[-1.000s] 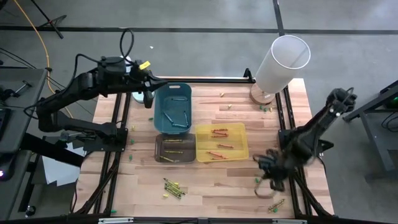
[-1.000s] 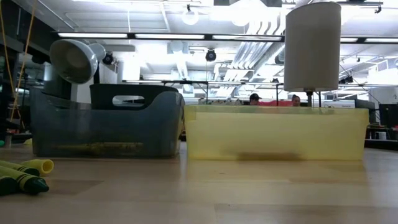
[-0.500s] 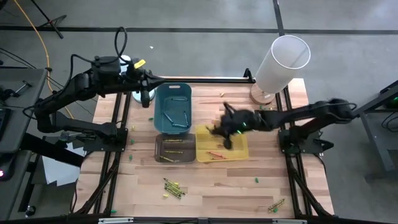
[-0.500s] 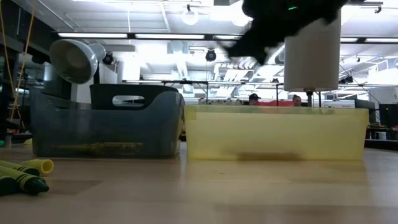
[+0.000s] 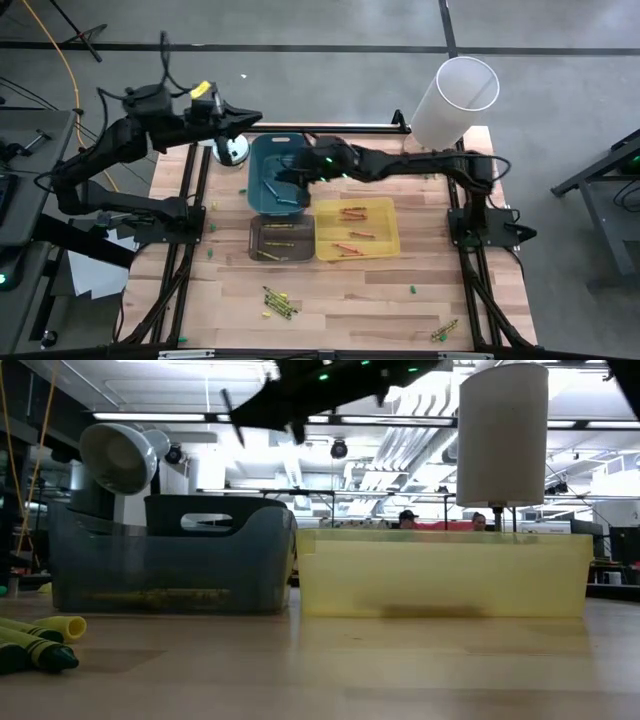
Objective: Sort crayons
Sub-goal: Put the blue crayon into the blue bin
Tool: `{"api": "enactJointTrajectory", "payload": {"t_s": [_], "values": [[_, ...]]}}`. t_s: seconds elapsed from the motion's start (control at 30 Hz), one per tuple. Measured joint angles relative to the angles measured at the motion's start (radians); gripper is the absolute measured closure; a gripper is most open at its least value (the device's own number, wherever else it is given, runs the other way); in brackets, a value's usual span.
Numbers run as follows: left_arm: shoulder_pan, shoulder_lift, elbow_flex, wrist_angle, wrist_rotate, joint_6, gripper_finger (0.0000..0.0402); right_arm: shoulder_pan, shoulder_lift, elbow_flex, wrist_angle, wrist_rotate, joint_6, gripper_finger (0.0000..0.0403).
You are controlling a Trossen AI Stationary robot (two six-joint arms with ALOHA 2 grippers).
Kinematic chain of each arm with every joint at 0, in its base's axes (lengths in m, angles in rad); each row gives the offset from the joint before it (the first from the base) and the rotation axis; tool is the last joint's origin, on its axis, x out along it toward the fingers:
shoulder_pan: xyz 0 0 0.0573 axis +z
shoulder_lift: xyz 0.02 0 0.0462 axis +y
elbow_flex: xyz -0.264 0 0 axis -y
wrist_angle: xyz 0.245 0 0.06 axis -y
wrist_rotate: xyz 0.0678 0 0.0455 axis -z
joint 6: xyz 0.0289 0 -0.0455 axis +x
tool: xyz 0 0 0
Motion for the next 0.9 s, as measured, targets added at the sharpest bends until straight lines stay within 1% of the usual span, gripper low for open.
{"api": "enactJointTrajectory", "payload": {"t_s": [0.1,0.2,0.33,0.43,0.5,0.6,0.8,0.9], "values": [[-0.002,-0.022,0.000,0.012,0.007,-0.013,0.0401,-0.023,0.095,0.139,-0.115,-0.013,0.006,0.0403],[-0.009,-0.044,0.000,0.009,0.007,-0.024,0.0402,-0.041,0.188,0.245,-0.241,0.001,0.020,0.0403],[-0.021,-0.068,0.000,0.004,0.007,-0.025,0.0402,-0.054,0.302,0.359,-0.424,0.066,0.080,0.0403],[-0.030,-0.077,0.000,0.004,0.006,-0.024,0.0401,-0.059,0.381,0.410,-0.530,0.112,0.117,0.0403],[-0.035,-0.080,0.000,0.004,0.006,-0.024,0.0402,-0.059,0.422,0.427,-0.560,0.117,0.147,0.0403],[-0.041,-0.081,0.000,0.004,0.007,-0.024,0.0401,-0.057,0.459,0.439,-0.557,0.119,0.185,0.0403],[-0.041,-0.081,0.000,0.003,0.006,-0.024,0.0401,-0.050,0.473,0.431,-0.545,0.133,0.209,0.0402],[-0.041,-0.081,0.000,0.002,0.006,-0.019,0.0401,-0.050,0.473,0.431,-0.531,0.133,0.209,0.0394]]}}
